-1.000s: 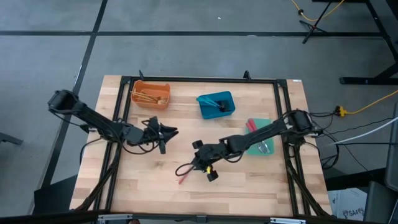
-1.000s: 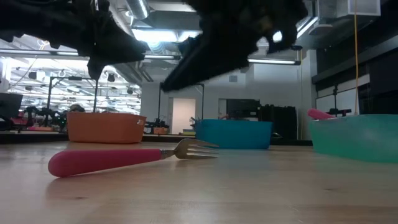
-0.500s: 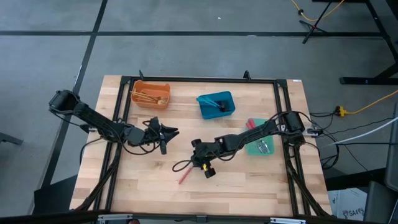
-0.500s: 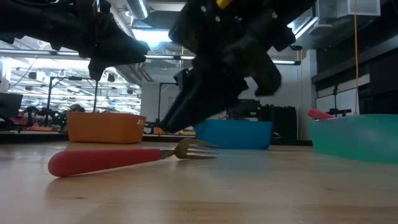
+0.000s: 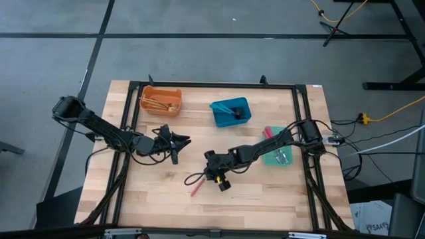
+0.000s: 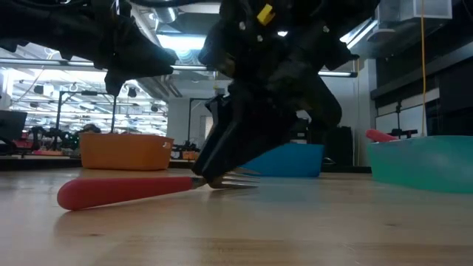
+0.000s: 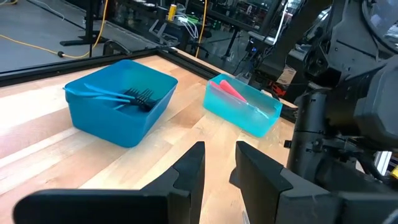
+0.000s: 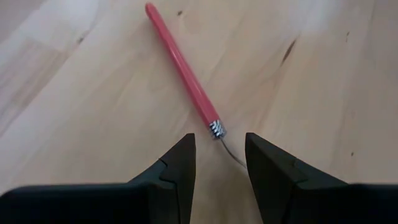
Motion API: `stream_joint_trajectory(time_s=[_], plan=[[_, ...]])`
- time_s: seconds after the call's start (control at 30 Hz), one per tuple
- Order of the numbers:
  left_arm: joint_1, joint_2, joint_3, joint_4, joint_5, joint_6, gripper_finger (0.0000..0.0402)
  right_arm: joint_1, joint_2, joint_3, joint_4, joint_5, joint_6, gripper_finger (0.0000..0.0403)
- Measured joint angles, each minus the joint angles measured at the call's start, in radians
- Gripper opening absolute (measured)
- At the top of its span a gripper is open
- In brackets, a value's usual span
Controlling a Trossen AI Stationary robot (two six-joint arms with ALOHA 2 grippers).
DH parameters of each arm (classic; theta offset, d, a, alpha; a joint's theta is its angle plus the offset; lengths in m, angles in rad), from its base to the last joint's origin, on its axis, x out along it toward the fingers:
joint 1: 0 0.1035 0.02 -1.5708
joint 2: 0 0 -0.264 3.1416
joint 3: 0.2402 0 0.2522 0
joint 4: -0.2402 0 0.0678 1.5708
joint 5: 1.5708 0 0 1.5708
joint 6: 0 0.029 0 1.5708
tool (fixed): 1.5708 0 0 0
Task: Sort silverware by color (type)
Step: Put the pink fork into the green bin
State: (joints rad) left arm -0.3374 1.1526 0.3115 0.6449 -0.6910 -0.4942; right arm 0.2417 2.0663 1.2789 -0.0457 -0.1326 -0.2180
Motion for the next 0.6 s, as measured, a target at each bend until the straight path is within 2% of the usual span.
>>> stream_joint_trajectory(time_s=[0.6], plan=[[0.0, 0.0, 0.0, -0.001, -0.001, -0.002, 0.0084, 0.002, 0.041, 0.002, 0.016, 0.018, -0.002, 0.0128]])
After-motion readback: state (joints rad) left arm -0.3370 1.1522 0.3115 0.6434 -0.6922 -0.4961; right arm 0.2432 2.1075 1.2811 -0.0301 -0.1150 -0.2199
